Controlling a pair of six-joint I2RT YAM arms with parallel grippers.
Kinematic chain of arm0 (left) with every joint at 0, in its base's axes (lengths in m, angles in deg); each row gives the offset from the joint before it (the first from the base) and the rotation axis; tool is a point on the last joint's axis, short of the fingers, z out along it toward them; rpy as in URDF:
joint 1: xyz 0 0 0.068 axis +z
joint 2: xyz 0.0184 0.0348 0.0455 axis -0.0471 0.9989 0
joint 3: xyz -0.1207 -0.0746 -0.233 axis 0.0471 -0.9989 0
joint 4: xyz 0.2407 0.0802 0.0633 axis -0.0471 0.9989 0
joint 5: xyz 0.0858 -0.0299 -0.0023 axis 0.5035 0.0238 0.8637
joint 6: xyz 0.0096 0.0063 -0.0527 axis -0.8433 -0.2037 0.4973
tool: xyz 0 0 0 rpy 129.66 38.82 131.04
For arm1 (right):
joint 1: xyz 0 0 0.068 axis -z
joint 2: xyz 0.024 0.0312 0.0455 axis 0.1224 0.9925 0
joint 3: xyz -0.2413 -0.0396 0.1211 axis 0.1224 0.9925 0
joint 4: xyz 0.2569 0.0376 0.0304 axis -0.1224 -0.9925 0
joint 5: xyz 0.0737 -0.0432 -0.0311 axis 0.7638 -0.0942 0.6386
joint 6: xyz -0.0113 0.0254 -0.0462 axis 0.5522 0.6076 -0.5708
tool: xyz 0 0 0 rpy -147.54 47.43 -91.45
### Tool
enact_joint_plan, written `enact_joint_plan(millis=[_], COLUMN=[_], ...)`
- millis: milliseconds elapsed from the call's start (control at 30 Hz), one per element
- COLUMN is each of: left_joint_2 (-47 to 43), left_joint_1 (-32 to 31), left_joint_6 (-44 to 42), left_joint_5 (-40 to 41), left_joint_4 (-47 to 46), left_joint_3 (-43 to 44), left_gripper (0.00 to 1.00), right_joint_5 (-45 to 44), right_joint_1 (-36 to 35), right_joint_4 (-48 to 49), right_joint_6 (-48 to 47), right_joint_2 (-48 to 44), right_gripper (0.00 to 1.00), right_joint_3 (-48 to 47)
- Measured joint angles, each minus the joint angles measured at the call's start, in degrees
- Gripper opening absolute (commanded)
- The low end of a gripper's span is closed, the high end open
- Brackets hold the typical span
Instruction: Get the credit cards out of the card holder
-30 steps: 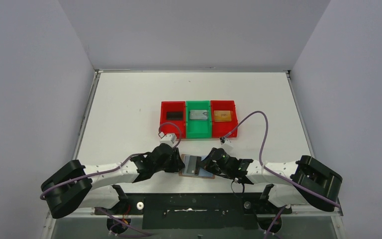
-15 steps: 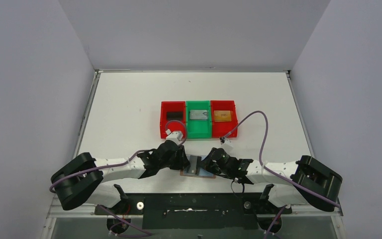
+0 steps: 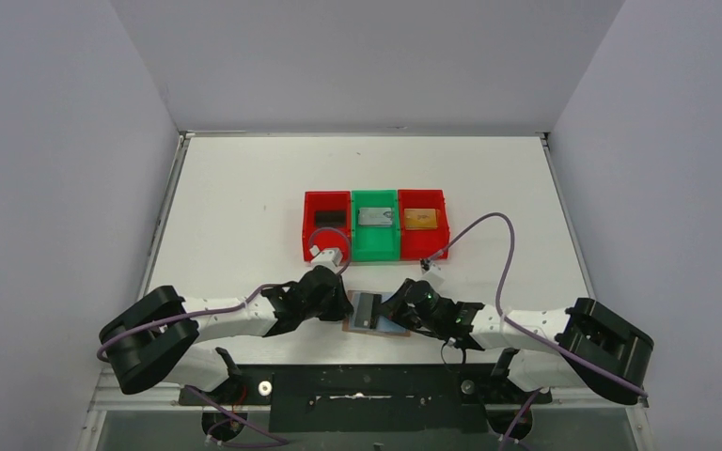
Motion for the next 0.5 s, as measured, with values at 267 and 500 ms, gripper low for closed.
enact_joint_plan(millis=[267,500], left_joint_2=[-0.3,-0.9], left_joint_1=[-0.3,-0.3], left_joint_6=[0.7,-0.2], left_joint_5=[1.8,3.8], left_joint_4=[2.6,7.1], left_joint_3=[0.5,2.2], left_gripper=[0.09,0.29], right_joint_5=[-1.0,-1.6], right_joint_1=[0.7,1.1], right_joint_4=[-1.9,-2.9], right_joint_6=[1.0,1.2], right_joint_2=[-5.2,-5.8], right_gripper=[0.03,0.02], right_joint_3=[2.0,2.8])
